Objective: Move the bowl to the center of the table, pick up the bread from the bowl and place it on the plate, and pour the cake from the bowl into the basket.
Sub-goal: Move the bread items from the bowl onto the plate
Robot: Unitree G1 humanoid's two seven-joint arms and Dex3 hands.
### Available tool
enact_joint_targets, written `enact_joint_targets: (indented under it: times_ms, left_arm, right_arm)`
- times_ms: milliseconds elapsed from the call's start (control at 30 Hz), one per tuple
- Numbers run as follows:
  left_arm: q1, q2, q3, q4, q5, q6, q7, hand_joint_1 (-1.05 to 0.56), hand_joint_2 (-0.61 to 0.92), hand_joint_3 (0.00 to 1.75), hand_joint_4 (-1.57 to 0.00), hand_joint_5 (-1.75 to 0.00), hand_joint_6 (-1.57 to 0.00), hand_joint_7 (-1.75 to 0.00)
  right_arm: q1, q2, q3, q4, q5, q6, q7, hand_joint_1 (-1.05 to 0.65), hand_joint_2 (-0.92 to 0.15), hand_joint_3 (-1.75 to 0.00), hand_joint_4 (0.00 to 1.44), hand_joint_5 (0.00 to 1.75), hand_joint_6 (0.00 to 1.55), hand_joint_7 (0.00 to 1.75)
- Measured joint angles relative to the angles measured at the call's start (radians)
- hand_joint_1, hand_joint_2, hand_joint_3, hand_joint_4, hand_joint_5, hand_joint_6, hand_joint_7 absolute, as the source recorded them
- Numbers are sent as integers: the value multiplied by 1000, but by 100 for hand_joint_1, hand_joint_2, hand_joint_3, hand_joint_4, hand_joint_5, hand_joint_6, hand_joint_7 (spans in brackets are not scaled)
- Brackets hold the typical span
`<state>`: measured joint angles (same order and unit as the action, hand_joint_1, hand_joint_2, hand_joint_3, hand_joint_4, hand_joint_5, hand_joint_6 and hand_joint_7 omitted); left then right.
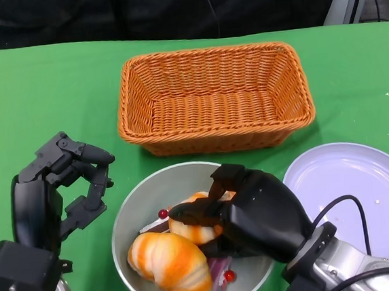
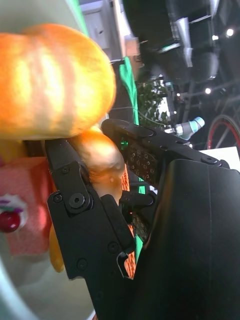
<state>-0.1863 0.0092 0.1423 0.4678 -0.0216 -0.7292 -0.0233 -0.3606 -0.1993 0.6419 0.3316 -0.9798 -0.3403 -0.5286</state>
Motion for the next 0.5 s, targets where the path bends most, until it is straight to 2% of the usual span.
enact_joint_targets:
  times_ms: [100,267,400,500]
  left_arm:
    - [0,0,0,2,5,0,4,-14,70,77,-72,-161,-76,-126]
    - [0,0,0,9,5,0,4,-14,70,77,-71,-161,-75,-126]
    - [-2,0,1,25,5,-6,5,-14,70,75,-72,-159,-76,-125]
    - [-3,0,1,29,10,-8,8,-14,71,75,-72,-159,-76,-126]
  right_arm:
    - [0,-1,-25,-16,35,-26,0,-23,-92,-1,84,116,124,7]
    - [0,-2,-63,-45,76,-86,-5,-24,-92,-2,85,117,123,7]
    - [3,0,-98,-70,116,-106,7,-28,-92,-10,86,113,122,7]
    - [10,4,-119,-102,133,-112,19,-28,-92,-6,91,109,124,8]
